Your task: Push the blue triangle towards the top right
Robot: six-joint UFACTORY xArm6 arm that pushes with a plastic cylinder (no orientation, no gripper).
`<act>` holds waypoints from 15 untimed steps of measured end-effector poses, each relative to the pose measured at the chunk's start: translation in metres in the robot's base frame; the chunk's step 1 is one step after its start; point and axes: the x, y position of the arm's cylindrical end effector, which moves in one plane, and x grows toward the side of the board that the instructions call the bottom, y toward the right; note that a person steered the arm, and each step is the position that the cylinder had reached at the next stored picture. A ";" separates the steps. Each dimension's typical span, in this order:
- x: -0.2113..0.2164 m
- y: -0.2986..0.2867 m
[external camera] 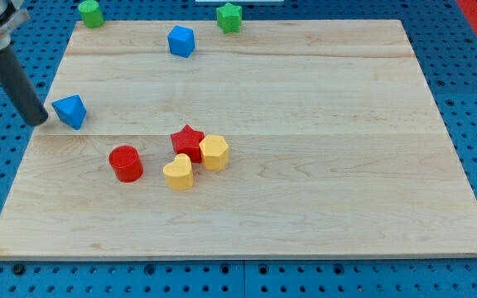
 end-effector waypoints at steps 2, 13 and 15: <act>0.015 0.004; -0.051 0.264; 0.007 0.275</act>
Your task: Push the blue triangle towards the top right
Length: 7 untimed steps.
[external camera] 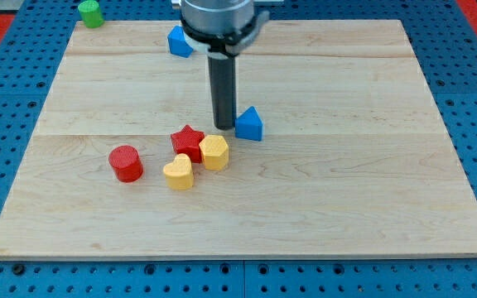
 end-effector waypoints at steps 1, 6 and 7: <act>0.002 0.034; 0.028 0.177; 0.027 0.161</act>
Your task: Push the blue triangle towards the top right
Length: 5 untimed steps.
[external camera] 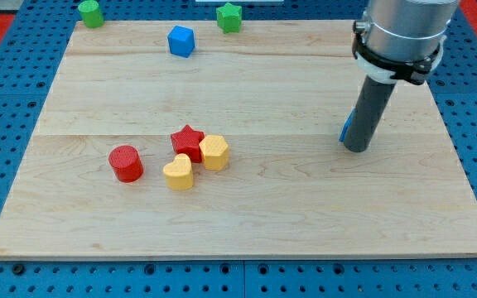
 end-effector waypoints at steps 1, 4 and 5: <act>-0.024 0.005; -0.108 0.052; -0.130 0.052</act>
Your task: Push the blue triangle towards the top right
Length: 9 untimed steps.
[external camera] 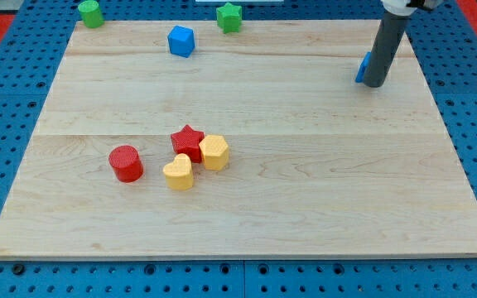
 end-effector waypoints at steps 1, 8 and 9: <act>-0.023 0.001; -0.103 0.018; -0.067 0.018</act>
